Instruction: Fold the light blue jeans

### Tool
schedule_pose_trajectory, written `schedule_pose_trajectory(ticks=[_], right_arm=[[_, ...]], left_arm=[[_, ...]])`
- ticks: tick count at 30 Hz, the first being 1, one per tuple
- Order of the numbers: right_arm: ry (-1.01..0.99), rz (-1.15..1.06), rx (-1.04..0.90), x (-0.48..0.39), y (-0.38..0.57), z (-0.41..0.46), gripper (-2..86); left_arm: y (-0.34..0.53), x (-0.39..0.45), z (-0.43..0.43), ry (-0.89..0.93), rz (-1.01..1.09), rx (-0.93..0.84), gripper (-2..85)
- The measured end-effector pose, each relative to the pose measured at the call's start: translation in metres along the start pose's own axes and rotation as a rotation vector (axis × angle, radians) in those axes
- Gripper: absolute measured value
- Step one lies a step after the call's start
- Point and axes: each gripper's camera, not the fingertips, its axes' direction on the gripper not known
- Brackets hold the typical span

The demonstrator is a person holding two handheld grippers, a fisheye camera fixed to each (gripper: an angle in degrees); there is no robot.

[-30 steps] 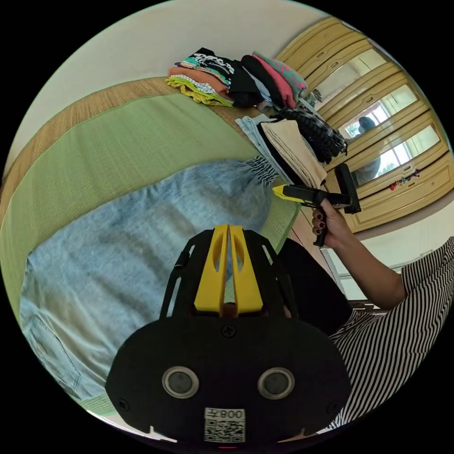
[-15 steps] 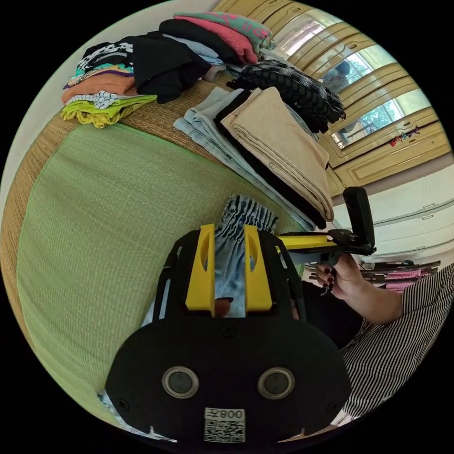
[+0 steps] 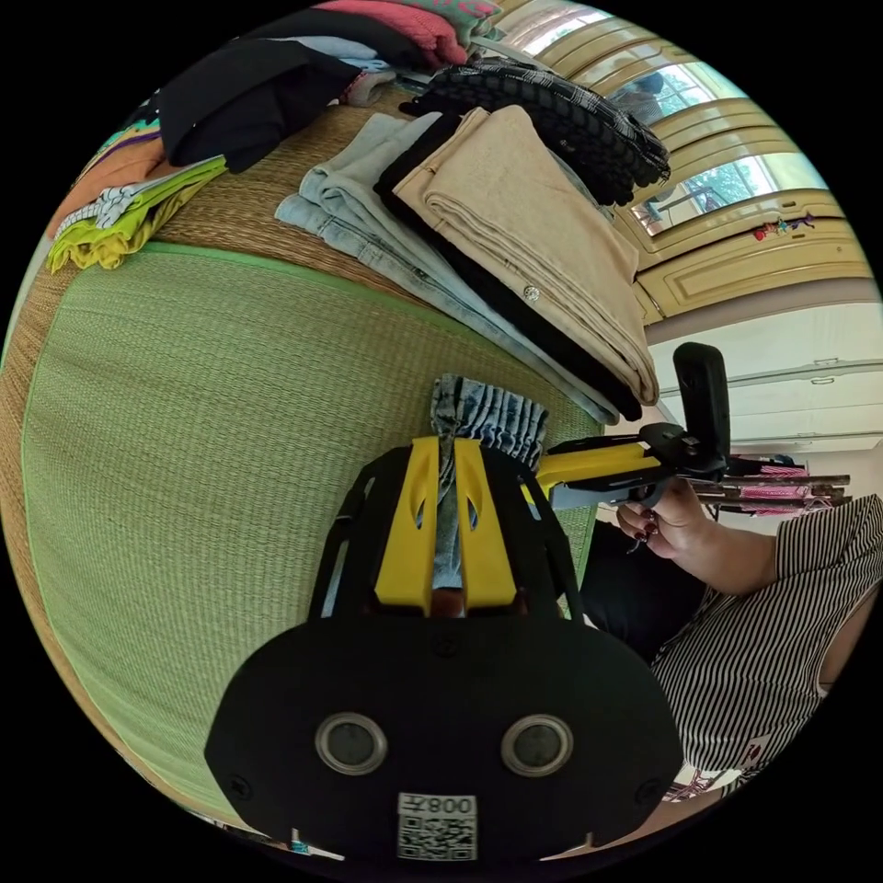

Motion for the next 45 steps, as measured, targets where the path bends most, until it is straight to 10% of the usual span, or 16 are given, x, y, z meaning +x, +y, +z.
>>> schedule_pose_trajectory(ticks=[25,45], right_arm=[[-0.015,-0.397,0.089,-0.202,0.081,0.005,3.2],[0.101,-0.843,-0.252,-0.376,0.224,0.305,3.2]], left_arm=[[0.179,0.036,-0.207,-0.083,0.104,0.344,2.0],[0.539,-0.051,-0.297,0.118,-0.273,0.677,2.8]])
